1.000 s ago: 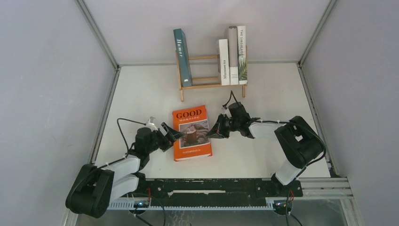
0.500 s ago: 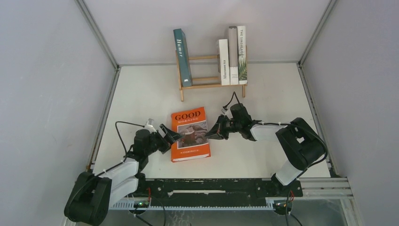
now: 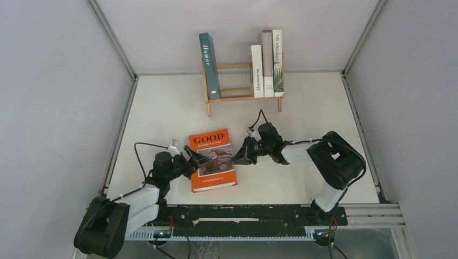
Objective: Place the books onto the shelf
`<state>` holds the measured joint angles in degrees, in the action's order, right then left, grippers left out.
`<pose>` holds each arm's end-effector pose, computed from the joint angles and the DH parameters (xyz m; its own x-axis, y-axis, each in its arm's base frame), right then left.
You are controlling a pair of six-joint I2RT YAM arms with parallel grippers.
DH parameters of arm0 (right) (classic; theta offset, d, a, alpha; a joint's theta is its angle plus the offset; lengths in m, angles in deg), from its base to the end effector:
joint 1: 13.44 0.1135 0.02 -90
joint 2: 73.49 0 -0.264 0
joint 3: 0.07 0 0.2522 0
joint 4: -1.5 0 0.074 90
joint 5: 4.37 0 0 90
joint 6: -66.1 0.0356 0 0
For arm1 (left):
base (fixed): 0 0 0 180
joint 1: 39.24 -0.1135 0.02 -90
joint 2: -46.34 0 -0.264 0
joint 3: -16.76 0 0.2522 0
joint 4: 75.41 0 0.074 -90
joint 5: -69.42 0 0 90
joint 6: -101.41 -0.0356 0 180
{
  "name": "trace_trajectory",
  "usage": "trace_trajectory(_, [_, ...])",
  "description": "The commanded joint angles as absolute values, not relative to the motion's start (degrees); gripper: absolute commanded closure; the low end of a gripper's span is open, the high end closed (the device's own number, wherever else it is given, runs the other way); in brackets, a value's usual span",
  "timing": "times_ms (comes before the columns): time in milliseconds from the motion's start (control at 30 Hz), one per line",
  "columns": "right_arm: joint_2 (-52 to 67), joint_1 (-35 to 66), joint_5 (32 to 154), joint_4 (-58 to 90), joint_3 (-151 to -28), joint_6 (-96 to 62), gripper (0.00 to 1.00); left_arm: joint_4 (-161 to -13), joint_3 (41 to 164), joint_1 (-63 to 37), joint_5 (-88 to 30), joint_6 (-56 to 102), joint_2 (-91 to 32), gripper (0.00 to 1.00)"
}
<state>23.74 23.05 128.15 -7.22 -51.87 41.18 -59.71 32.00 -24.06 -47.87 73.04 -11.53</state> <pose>0.2354 0.2040 0.1358 -0.9950 0.0954 0.0286 0.0676 0.4363 0.8973 0.1495 -0.0575 0.1184 -0.7596 -0.6041 -0.2409 -0.0866 0.4610 -0.8832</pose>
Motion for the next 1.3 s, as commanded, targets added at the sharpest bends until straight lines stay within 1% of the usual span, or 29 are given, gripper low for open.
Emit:
trace_trajectory(0, [25.1, 26.0, 129.2, -12.1, -54.2, 42.4, 1.0, -57.3, 29.5, -24.4, -50.0, 74.2, -9.2, 0.06])
trace_trajectory(233, [25.2, 27.3, 127.8, -10.9, -55.1, 42.1, 1.0, -59.1, 27.3, -24.4, -50.0, 74.1, -5.3, 0.15])
trace_trajectory(400, [25.2, 28.2, 127.0, -10.6, -55.8, 42.2, 1.0, -62.8, 28.3, -24.4, -49.7, 72.9, -2.4, 0.27])
trace_trajectory(500, [24.4, 28.2, 126.4, -9.3, -56.1, 41.6, 1.0, -65.6, 28.4, -24.4, -48.9, 72.3, -0.1, 0.3])
trace_trajectory(567, [24.0, 28.2, 126.2, -8.7, -56.1, 41.4, 1.0, -67.3, 28.3, -24.4, -48.3, 72.0, 1.6, 0.35])
trace_trajectory(633, [23.8, 28.2, 125.9, -8.1, -56.1, 41.1, 1.0, -69.3, 28.1, -24.4, -47.6, 71.6, 3.6, 0.43])
trace_trajectory(667, [23.7, 28.2, 125.6, -7.6, -56.1, 40.9, 1.0, -70.4, 28.0, -24.4, -47.1, 71.5, 4.6, 0.45])
trace_trajectory(733, [23.2, 28.3, 125.3, -6.6, -56.1, 40.4, 1.0, -72.2, 27.6, -24.4, -46.5, 71.6, 6.8, 0.48])
trace_trajectory(833, [22.6, 28.2, 124.8, -5.4, -56.1, 39.6, 1.0, -75.8, 27.7, -24.3, -45.3, 71.6, 10.8, 0.54])
trace_trajectory(967, [22.5, 28.1, 124.7, -4.9, -56.1, 39.1, 1.0, -81.0, 27.1, -24.4, -42.6, 72.4, 17.7, 0.58])
trace_trajectory(1100, [22.2, 28.1, 124.7, -4.0, -56.1, 38.1, 0.91, -85.6, 27.2, -24.4, -41.0, 73.0, 23.7, 0.6])
trace_trajectory(1267, [21.2, 27.7, 124.3, -1.8, -56.1, 36.4, 0.76, -92.7, 28.9, -24.4, -38.3, 73.0, 29.5, 0.62])
